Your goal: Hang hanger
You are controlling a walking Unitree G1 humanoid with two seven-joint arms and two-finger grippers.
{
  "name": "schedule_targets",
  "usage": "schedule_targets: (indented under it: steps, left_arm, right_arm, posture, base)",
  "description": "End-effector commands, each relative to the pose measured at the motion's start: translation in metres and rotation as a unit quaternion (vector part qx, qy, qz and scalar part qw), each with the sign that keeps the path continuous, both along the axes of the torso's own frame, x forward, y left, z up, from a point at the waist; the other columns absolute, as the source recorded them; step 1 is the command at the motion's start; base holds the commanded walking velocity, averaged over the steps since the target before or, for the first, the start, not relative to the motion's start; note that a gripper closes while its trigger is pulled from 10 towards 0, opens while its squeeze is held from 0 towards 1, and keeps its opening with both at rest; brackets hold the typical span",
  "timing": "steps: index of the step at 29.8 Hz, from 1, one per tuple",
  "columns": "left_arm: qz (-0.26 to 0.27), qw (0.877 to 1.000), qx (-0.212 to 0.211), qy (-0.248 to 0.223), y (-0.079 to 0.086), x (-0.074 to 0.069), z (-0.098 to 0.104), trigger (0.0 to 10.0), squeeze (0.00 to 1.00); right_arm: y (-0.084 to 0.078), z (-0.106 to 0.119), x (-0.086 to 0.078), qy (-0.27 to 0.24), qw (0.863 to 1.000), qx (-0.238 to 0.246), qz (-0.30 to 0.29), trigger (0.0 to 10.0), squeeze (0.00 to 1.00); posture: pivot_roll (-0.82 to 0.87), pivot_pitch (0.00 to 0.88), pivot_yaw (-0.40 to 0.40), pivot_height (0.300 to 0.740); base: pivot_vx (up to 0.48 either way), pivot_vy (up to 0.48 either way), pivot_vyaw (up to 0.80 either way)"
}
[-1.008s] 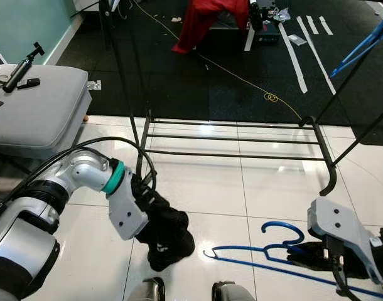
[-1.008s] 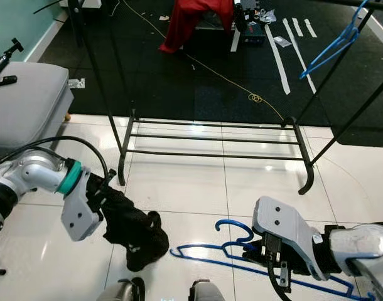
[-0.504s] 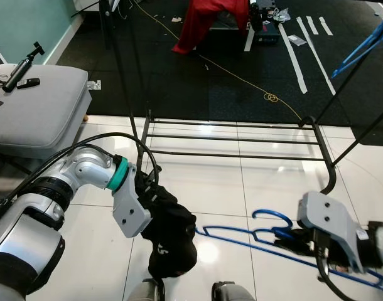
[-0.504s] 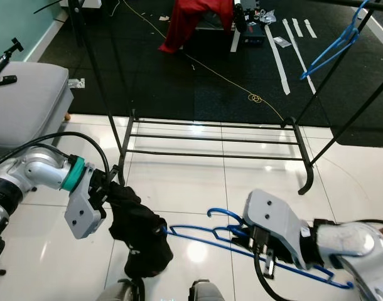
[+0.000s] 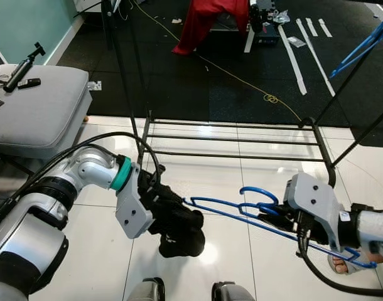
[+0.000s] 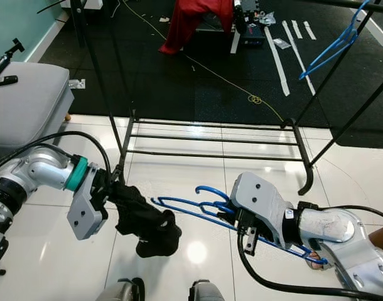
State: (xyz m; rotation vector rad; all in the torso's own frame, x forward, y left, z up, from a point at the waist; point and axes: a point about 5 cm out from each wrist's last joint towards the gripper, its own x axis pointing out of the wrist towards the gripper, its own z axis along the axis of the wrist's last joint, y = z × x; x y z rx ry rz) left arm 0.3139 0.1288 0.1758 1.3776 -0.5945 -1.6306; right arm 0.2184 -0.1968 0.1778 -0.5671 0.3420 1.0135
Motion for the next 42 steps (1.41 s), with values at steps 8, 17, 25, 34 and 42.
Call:
schedule_targets:
  steps: [8,17,25,34,42]
  left_arm:
    - [0.007,1.0,0.011,-0.003,0.0,0.004,0.005,10.0,0.0]
    - [0.012,1.0,0.01,0.001,0.001,0.005,0.004,10.0,0.0]
    - [0.018,1.0,0.014,0.011,0.0,0.006,0.006,10.0,0.0]
    - [0.027,0.999,0.03,0.014,0.003,0.008,0.004,10.0,0.0]
    - [0.032,0.999,0.028,0.029,0.001,0.009,0.005,10.0,0.0]
  right_arm:
    - [-0.005,-0.011,-0.012,0.054,0.998,-0.009,0.016,10.0,0.0]
    - [-0.006,-0.011,-0.009,0.056,0.998,0.001,0.015,10.0,0.0]
    - [-0.002,-0.014,-0.006,0.056,0.998,0.026,0.016,10.0,0.0]
    - [-0.007,-0.015,-0.011,0.082,0.996,0.01,0.026,10.0,0.0]
    - [-0.008,-0.016,-0.004,0.057,0.998,0.01,0.012,10.0,0.0]
  posture:
    - [-0.09,0.1,0.061,0.74]
    - [-0.1,0.099,0.061,0.74]
    - [-0.09,0.101,0.056,0.74]
    - [-0.09,0.103,0.055,0.74]
    - [-0.09,0.107,0.051,0.74]
  base:
    - [0.0,0.0,0.0]
    - [0.0,0.0,0.0]
    - [0.0,0.0,0.0]
    - [0.0,0.0,0.0]
    - [0.0,0.0,0.0]
